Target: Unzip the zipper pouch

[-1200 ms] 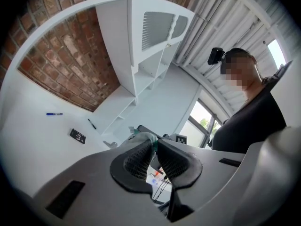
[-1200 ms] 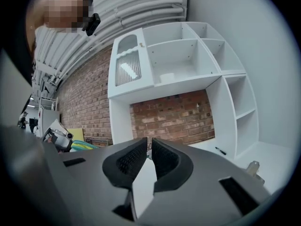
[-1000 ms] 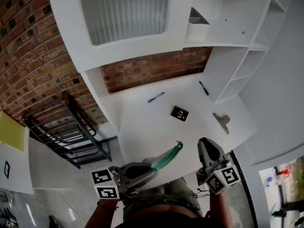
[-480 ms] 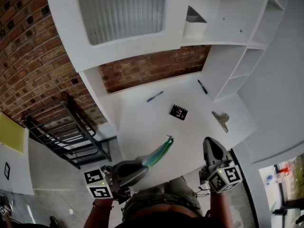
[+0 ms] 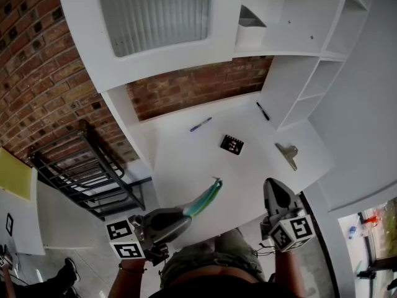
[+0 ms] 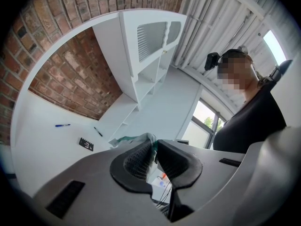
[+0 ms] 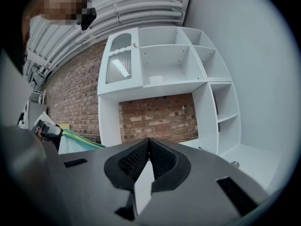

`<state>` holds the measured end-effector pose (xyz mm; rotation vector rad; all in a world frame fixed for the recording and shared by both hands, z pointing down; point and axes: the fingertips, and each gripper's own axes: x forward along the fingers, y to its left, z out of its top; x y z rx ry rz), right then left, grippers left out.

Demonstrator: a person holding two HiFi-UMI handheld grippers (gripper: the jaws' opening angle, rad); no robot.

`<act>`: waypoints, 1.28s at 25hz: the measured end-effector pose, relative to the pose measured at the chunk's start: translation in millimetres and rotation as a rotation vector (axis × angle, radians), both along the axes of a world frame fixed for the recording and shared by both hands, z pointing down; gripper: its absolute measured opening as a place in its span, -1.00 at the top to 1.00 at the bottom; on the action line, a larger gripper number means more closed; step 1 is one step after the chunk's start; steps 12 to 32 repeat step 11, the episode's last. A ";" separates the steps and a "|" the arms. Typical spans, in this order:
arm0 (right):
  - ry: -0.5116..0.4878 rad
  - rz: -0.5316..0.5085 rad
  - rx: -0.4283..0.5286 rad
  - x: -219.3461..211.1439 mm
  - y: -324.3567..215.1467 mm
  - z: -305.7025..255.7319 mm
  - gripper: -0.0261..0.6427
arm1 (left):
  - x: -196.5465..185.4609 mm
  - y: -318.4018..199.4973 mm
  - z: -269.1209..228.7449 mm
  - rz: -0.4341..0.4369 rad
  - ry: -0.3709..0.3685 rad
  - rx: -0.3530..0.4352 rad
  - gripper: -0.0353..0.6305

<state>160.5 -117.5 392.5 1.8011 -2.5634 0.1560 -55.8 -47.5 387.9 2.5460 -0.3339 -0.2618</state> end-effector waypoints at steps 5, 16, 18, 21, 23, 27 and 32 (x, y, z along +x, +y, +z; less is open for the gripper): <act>-0.025 -0.004 -0.010 0.5 3.5 1.6 0.91 | 2.4 1.2 -0.9 0.005 -0.005 0.012 0.77; 0.001 0.008 -0.006 4.2 4.1 1.3 0.91 | 9.9 -0.5 -3.4 0.023 -0.015 0.034 0.77; 0.001 0.008 -0.006 4.2 4.1 1.3 0.91 | 9.9 -0.5 -3.4 0.023 -0.015 0.034 0.77; 0.001 0.008 -0.006 4.2 4.1 1.3 0.91 | 9.9 -0.5 -3.4 0.023 -0.015 0.034 0.77; 0.001 0.008 -0.006 4.2 4.1 1.3 0.91 | 9.9 -0.5 -3.4 0.023 -0.015 0.034 0.77; 0.001 0.008 -0.006 4.2 4.1 1.3 0.91 | 9.9 -0.5 -3.4 0.023 -0.015 0.034 0.77; 0.001 0.008 -0.006 4.2 4.1 1.3 0.91 | 9.9 -0.5 -3.4 0.023 -0.015 0.034 0.77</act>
